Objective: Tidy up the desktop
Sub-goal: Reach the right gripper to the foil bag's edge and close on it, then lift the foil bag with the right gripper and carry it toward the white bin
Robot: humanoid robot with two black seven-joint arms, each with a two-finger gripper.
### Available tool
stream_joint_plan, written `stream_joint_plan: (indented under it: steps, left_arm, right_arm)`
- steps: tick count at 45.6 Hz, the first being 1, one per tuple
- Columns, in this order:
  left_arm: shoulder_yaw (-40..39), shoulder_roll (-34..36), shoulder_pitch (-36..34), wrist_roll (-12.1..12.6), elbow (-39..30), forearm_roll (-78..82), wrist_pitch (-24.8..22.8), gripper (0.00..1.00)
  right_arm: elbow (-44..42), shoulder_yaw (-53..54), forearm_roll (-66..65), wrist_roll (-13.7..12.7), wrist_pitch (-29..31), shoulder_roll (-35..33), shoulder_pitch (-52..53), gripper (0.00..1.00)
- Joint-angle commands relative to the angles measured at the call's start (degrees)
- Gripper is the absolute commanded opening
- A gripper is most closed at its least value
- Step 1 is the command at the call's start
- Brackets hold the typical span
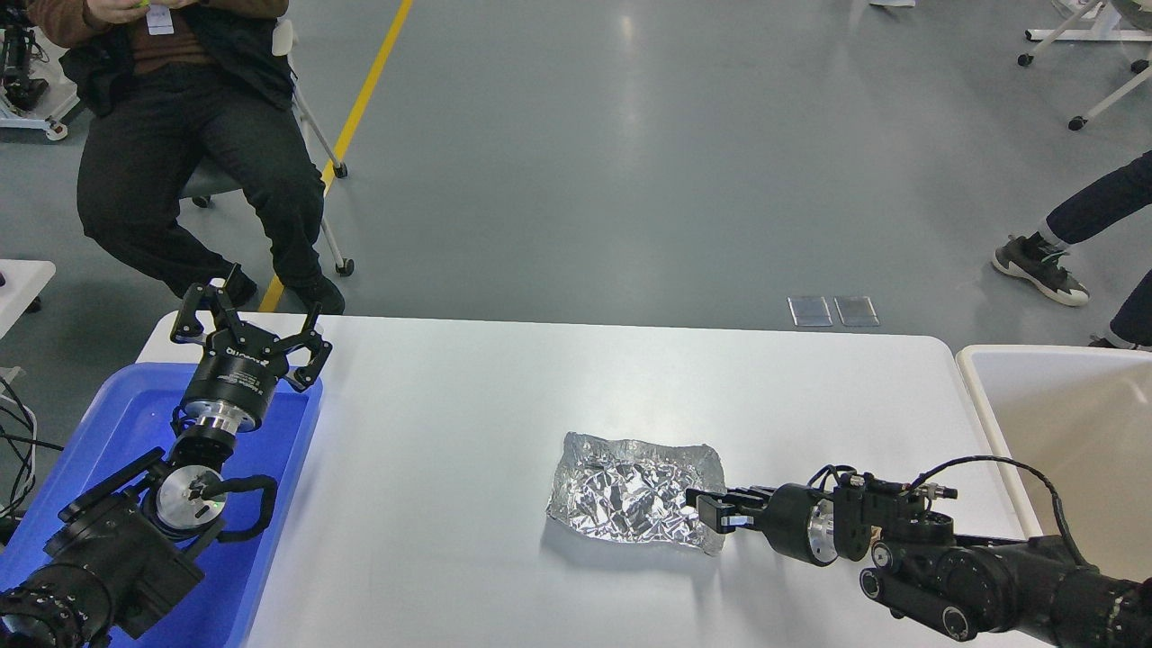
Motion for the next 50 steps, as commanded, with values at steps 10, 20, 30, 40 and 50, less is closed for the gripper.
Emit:
stream_joint_plan:
  steps: [10, 20, 30, 40, 50]
  left_arm:
    - [0.0, 0.0, 0.0, 0.0, 0.0, 0.0, 0.0, 1.00]
    - [0.0, 0.0, 0.0, 0.0, 0.0, 0.0, 0.0, 1.00]
    - [0.0, 0.0, 0.0, 0.0, 0.0, 0.0, 0.0, 1.00]
    - [0.0, 0.0, 0.0, 0.0, 0.0, 0.0, -0.1, 1.00]
    - [0.0, 0.0, 0.0, 0.0, 0.0, 0.0, -0.1, 1.00]
  right_arm:
    - [0.6, -1.1, 0.9, 4.0, -2.2, -0.5, 1.0, 0.00]
    - [7.3, -0.4, 3.9, 5.7, -1.3, -5.4, 1.3, 0.00]
    - [23.5, -0.4, 10.9, 4.8, 3.2, -16.6, 6.0, 0.00]
    - [36.1, -0.9, 16.9, 2.8, 8.1, -28.6, 14.2, 0.00]
    - [42.3, -1.0, 19.6, -0.9, 13.1, -36.7, 21.8, 0.00]
